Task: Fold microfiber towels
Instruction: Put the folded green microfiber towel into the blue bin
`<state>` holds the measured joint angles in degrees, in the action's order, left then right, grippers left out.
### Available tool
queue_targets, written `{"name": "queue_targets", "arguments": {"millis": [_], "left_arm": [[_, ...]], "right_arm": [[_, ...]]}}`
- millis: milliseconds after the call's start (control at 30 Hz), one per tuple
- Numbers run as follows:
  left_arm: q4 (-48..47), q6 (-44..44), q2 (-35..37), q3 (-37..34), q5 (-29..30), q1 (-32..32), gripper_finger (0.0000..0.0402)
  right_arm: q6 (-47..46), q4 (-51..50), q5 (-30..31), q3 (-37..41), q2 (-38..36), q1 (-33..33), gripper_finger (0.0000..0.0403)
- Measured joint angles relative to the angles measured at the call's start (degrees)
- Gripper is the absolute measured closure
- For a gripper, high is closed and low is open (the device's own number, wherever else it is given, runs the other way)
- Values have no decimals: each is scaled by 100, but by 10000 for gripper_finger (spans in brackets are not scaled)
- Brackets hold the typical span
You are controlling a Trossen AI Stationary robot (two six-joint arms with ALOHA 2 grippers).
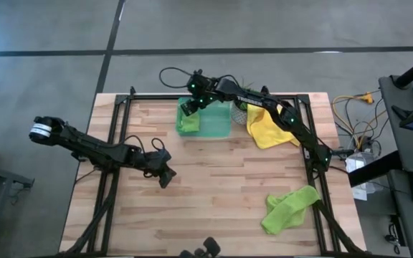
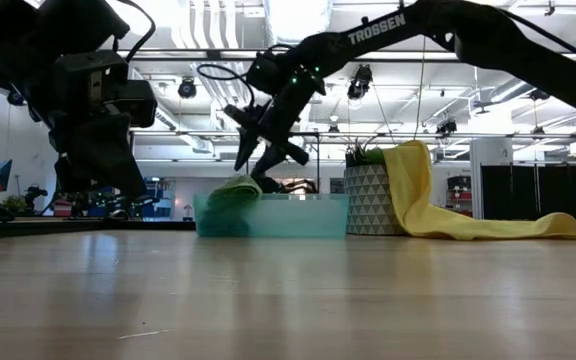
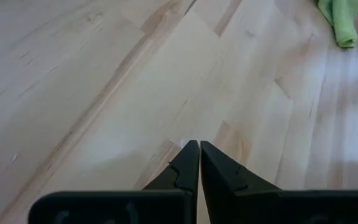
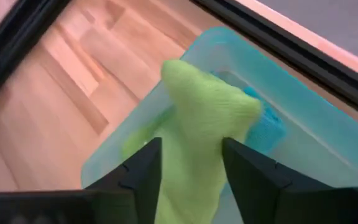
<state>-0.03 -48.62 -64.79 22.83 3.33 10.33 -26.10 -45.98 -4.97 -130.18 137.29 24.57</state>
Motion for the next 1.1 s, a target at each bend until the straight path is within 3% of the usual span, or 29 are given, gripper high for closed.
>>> {"name": "queue_targets", "arguments": {"millis": [200, 367, 567, 1100], "left_arm": [[-1, 4, 0, 0, -2, 0, 402], [2, 4, 0, -6, -2, 0, 402], [0, 4, 0, -65, -4, 0, 402], [37, 93, 0, -81, -131, -7, 402]], "right_arm": [[849, -232, 714, -179, -5, -169, 322], [1035, -431, 607, -112, -16, -287, 387], [832, -1141, 656, 67, -15, -290, 394], [355, -90, -148, 103, 501, -393, 394]]}}
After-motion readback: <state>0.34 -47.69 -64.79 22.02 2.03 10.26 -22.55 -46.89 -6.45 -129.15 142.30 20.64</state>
